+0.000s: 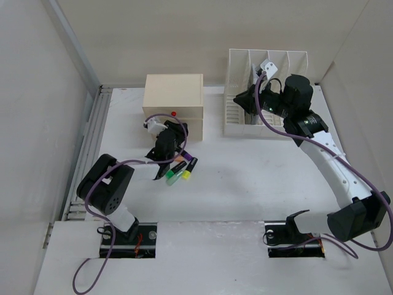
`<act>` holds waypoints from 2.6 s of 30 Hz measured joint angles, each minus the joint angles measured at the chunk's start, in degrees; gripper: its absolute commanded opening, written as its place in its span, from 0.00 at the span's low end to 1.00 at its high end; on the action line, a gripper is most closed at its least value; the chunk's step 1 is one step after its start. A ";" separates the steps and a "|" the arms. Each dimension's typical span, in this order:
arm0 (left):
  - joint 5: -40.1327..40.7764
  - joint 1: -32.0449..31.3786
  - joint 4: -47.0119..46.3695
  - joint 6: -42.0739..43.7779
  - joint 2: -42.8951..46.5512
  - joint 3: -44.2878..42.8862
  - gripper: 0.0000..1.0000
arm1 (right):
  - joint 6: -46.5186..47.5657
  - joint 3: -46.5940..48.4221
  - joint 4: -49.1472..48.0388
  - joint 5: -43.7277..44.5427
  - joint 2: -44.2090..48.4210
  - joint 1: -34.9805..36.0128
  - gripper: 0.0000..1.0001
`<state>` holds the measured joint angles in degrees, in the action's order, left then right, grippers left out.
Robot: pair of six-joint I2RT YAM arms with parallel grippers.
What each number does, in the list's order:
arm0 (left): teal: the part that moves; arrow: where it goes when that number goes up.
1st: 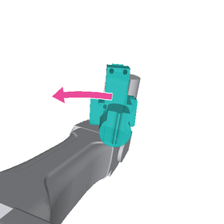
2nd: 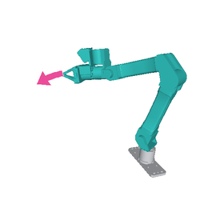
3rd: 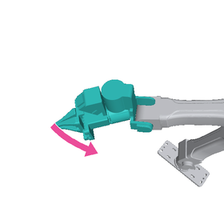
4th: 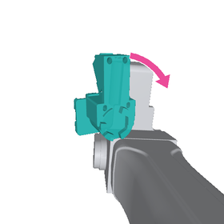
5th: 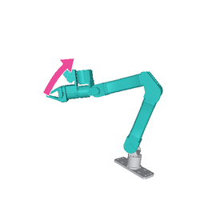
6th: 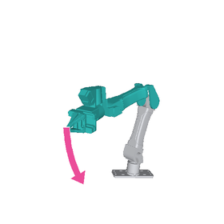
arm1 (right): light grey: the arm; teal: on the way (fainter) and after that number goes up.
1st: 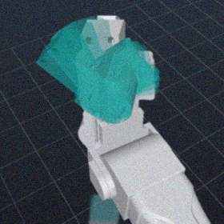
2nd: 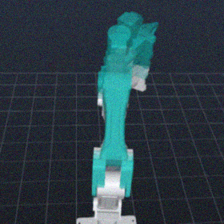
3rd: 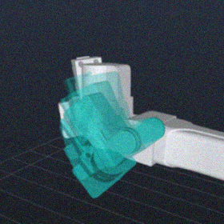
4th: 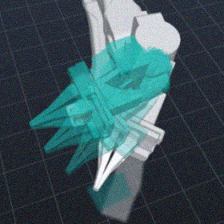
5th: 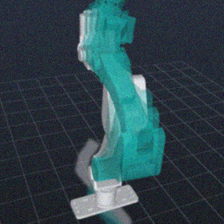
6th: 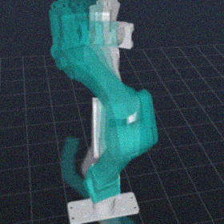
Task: Organize the desk
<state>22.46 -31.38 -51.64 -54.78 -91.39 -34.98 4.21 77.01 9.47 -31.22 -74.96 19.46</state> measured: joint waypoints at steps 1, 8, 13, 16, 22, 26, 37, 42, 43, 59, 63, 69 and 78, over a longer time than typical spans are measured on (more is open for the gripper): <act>-0.02 -0.02 -0.11 0.04 -0.15 -0.07 0.34 | 0.00 0.00 -0.02 0.00 0.00 0.00 0.24; -1.31 -0.04 -0.76 0.70 -1.55 -0.70 0.30 | 0.04 0.00 -0.09 0.02 0.00 0.00 0.24; -2.16 -0.04 -1.49 1.18 -1.75 -0.87 0.21 | 0.02 -0.15 -0.09 0.02 0.00 0.00 0.24; -2.23 -0.04 -1.51 1.42 -1.75 -0.92 0.16 | 0.04 -0.15 -0.13 0.04 0.00 0.00 0.24; -2.25 -0.04 -1.70 1.55 -1.75 -0.83 0.11 | 0.04 -0.15 -0.11 0.04 0.00 0.00 0.24; -2.19 -0.04 -3.74 1.29 -1.64 0.72 0.11 | 0.02 -0.15 -0.11 0.04 0.00 0.00 0.24; 0.24 -3.10 -6.62 0.02 3.08 7.48 0.10 | 0.04 -0.15 -0.11 -0.07 0.00 0.00 0.24; 1.44 -4.66 -6.67 -0.96 5.25 9.84 0.10 | 0.04 -0.15 -0.11 -0.15 0.00 0.00 0.24; 1.75 -4.96 -6.67 -1.29 5.77 10.34 0.10 | 0.02 -0.15 -0.13 -0.20 0.00 0.00 0.24; 3.67 -7.76 0.20 -3.08 10.32 12.87 0.86 | 0.11 -0.55 -0.15 -2.27 0.00 0.00 0.42; 5.46 -11.37 4.22 -1.11 18.21 12.90 0.89 | 1.09 -1.03 -0.11 -4.50 0.00 0.00 0.71; 8.52 -21.22 11.61 2.75 36.26 12.90 0.73 | 4.15 -1.07 -0.09 -10.43 0.00 0.00 0.84; 13.25 -24.15 37.70 13.57 66.53 6.56 0.32 | 17.22 1.77 7.72 -15.91 -3.30 2.40 0.12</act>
<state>35.70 -55.53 -13.93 -41.21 -24.86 -28.42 21.43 78.78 17.19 -47.13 -78.26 21.87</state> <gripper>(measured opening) 0.128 0.112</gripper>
